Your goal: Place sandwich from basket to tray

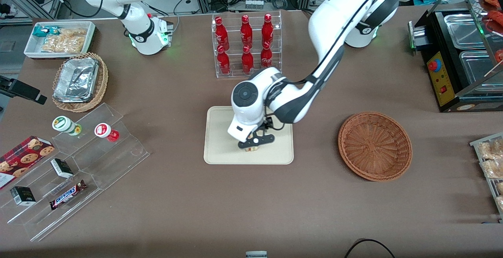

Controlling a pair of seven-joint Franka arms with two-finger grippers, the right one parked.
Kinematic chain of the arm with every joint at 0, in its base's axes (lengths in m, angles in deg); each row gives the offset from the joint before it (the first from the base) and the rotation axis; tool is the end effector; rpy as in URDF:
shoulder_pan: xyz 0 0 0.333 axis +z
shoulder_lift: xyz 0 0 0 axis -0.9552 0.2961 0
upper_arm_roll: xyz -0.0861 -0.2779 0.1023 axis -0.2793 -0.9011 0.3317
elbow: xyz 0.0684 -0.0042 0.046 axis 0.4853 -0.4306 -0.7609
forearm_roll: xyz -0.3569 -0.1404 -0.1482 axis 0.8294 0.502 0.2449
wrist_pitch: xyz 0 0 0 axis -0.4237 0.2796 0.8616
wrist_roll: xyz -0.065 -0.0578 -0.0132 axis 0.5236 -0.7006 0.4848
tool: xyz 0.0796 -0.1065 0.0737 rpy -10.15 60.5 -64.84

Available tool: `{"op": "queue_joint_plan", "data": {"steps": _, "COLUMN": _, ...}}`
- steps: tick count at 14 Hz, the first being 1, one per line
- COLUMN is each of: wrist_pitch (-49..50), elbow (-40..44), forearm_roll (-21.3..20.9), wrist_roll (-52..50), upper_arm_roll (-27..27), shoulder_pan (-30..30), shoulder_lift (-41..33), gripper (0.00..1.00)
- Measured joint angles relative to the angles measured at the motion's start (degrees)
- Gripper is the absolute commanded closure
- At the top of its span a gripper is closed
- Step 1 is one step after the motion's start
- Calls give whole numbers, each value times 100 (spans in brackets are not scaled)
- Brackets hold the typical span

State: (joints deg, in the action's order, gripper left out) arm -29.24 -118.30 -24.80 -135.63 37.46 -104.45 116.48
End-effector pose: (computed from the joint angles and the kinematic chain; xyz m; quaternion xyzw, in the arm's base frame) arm 0.5693 -0.5110 0.2765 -0.9930 -0.1163 0.0004 0.0210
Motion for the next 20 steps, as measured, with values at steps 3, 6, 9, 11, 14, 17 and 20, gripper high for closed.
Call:
{"op": "queue_joint_plan", "data": {"steps": 3, "wrist_pitch": 1187, "elbow": 30, "forearm_roll": 50, "wrist_roll": 594, "upper_arm_roll": 11, "shoulder_pan": 528, "shoulder_lift": -902, "gripper": 0}}
{"op": "queue_joint_plan", "data": {"steps": 6, "wrist_pitch": 2214, "elbow": -89, "forearm_roll": 274, "wrist_roll": 1880, "upper_arm_roll": 33, "shoulder_pan": 1256, "shoulder_lift": -1624, "gripper": 0}}
{"op": "queue_joint_plan", "data": {"steps": 9, "wrist_pitch": 2454, "elbow": -560, "forearm_roll": 513, "wrist_roll": 2925, "upper_arm_roll": -34, "shoulder_pan": 2228, "shoulder_lift": -2265, "gripper": 0}}
{"op": "queue_joint_plan", "data": {"steps": 11, "wrist_pitch": 2708, "elbow": -1025, "forearm_roll": 571, "wrist_roll": 3315, "upper_arm_roll": -500, "shoulder_pan": 3099, "shoulder_lift": -2842, "gripper": 0}}
{"op": "queue_joint_plan", "data": {"steps": 14, "wrist_pitch": 2856, "elbow": -1920, "forearm_roll": 759, "wrist_roll": 3858, "upper_arm_roll": -1100, "shoulder_pan": 4060, "shoulder_lift": -3852, "gripper": 0}}
{"op": "queue_joint_plan", "data": {"steps": 17, "wrist_pitch": 3227, "elbow": -2559, "forearm_roll": 1225, "wrist_roll": 4056, "upper_arm_roll": -824, "shoulder_pan": 4108, "shoulder_lift": -4595, "gripper": 0}}
{"op": "queue_joint_plan", "data": {"steps": 20, "wrist_pitch": 3365, "elbow": -2656, "forearm_roll": 1344, "wrist_roll": 4306, "upper_arm_roll": -464, "shoulder_pan": 4138, "shoulder_lift": -4802, "gripper": 0}}
